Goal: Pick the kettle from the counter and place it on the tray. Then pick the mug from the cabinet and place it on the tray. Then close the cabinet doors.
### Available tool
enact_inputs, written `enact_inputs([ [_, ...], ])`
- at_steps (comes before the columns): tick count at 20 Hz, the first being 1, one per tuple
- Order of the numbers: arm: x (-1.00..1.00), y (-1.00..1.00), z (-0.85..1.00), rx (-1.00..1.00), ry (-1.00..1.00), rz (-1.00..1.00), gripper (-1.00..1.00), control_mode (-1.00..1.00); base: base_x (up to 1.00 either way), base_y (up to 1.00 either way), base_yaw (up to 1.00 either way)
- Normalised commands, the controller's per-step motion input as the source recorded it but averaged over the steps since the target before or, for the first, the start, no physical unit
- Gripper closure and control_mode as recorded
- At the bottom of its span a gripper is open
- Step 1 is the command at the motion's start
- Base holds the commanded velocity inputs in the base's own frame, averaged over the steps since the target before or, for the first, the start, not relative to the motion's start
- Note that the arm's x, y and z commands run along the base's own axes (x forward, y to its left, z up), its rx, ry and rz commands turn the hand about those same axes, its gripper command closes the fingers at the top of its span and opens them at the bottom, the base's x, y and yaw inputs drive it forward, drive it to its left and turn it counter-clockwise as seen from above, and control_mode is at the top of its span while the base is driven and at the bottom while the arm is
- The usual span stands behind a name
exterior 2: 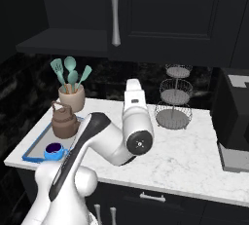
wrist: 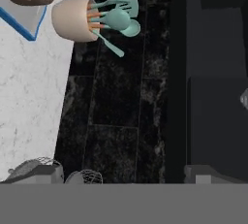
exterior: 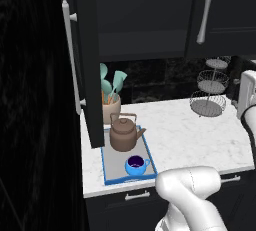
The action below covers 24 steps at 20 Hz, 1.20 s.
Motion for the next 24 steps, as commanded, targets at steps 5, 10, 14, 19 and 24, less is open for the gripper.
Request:
enact_inputs([
  [5,-0.70,0.14,0.00,-0.13,0.00,0.00,-1.00,-1.00,0.00,0.00,0.00],
  [10,-0.79,0.20,0.00,-0.13,0.00,0.00,-1.00,-1.00,0.00,0.00,0.00],
  [14,-0.75,0.39,0.00,-0.01,0.00,0.01,-1.00,-1.00,0.00,0.00,0.00],
  [19,-0.61,0.84,0.00,-0.04,0.00,0.03,-1.00,-1.00,0.00,0.00,0.00],
  [24,-0.32,0.89,0.00,-0.02,0.00,0.00,-1.00,-1.00,0.00,0.00,0.00],
])
